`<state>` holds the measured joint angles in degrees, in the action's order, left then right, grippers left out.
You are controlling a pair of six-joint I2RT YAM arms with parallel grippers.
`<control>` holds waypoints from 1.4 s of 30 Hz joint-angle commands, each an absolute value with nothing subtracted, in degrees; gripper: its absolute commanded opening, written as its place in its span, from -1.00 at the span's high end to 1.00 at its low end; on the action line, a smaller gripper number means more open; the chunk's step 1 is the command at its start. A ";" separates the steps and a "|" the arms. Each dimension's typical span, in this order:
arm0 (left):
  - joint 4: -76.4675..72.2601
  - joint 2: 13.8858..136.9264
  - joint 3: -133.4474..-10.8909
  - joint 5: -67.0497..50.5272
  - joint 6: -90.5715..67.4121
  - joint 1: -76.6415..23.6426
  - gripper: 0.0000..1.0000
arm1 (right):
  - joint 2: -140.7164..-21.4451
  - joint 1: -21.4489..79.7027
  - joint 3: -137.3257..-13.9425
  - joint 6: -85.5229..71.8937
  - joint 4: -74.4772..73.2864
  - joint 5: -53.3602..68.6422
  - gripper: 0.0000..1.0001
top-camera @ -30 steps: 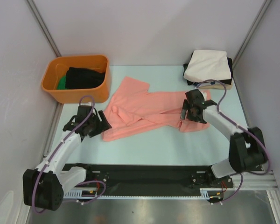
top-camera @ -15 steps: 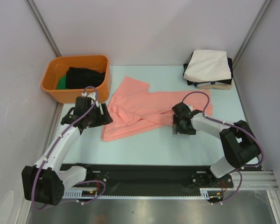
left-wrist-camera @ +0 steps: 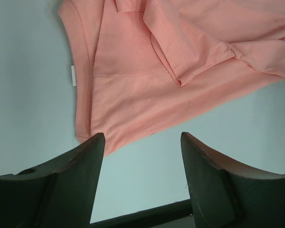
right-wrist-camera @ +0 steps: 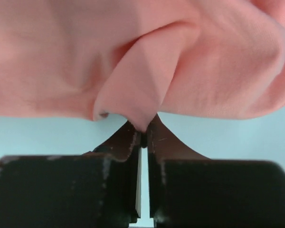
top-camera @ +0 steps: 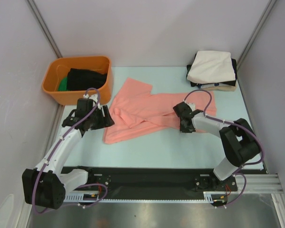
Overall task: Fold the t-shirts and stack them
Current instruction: Fold the tshirt
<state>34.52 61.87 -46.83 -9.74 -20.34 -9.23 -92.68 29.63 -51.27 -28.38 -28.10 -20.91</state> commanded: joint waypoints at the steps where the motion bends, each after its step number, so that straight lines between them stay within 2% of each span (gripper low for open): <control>1: 33.66 60.65 -46.85 -10.90 -18.72 -8.96 -0.40 | -92.99 29.62 -51.59 -29.70 -31.02 -24.17 1.00; 5: 33.66 60.38 -46.76 -11.16 -18.63 -8.88 -0.38 | -86.16 31.02 -51.50 -33.04 -38.56 -24.34 1.00; 12: 33.49 60.29 -46.67 -11.51 -18.63 -8.70 -0.33 | -64.63 34.72 -51.41 -43.40 -54.29 -20.50 1.00; 20: 33.49 60.73 -46.67 -11.69 -18.63 -8.61 -0.31 | -55.57 30.77 -50.72 -48.96 -60.47 -19.16 1.00; 23: 33.40 60.99 -46.58 -11.95 -18.63 -8.61 -0.30 | -52.48 25.33 -49.31 -45.63 -57.84 -17.41 1.00; 28: 33.40 62.05 -46.58 -12.74 -18.46 -8.61 -0.28 | -56.33 14.53 -50.36 -34.38 -48.80 -7.14 1.00; 32: 33.40 62.75 -46.58 -12.74 -18.46 -8.61 -0.26 | -62.91 12.92 -55.01 -26.74 -42.12 -3.53 0.93; 38: 33.57 63.02 -46.49 -12.57 -18.46 -8.61 -0.23 | -82.42 8.81 -71.61 -11.53 -45.86 -11.87 0.84; 40: 33.49 63.37 -46.49 -12.48 -18.54 -8.61 -0.22 | -91.20 4.50 -78.53 -13.16 -47.62 -10.90 0.64; 41: 33.40 63.54 -46.41 -12.39 -18.46 -8.61 -0.22 | -94.10 1.35 -81.45 -13.79 -50.07 -9.77 0.34; 42: 33.40 63.89 -46.41 -12.48 -18.63 -8.61 -0.22 | -97.61 0.80 -83.65 -14.15 -50.27 -10.37 -0.77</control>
<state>34.48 63.48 -46.61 -11.42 -19.84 -9.13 -90.56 6.22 -76.86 -17.37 -47.09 -8.58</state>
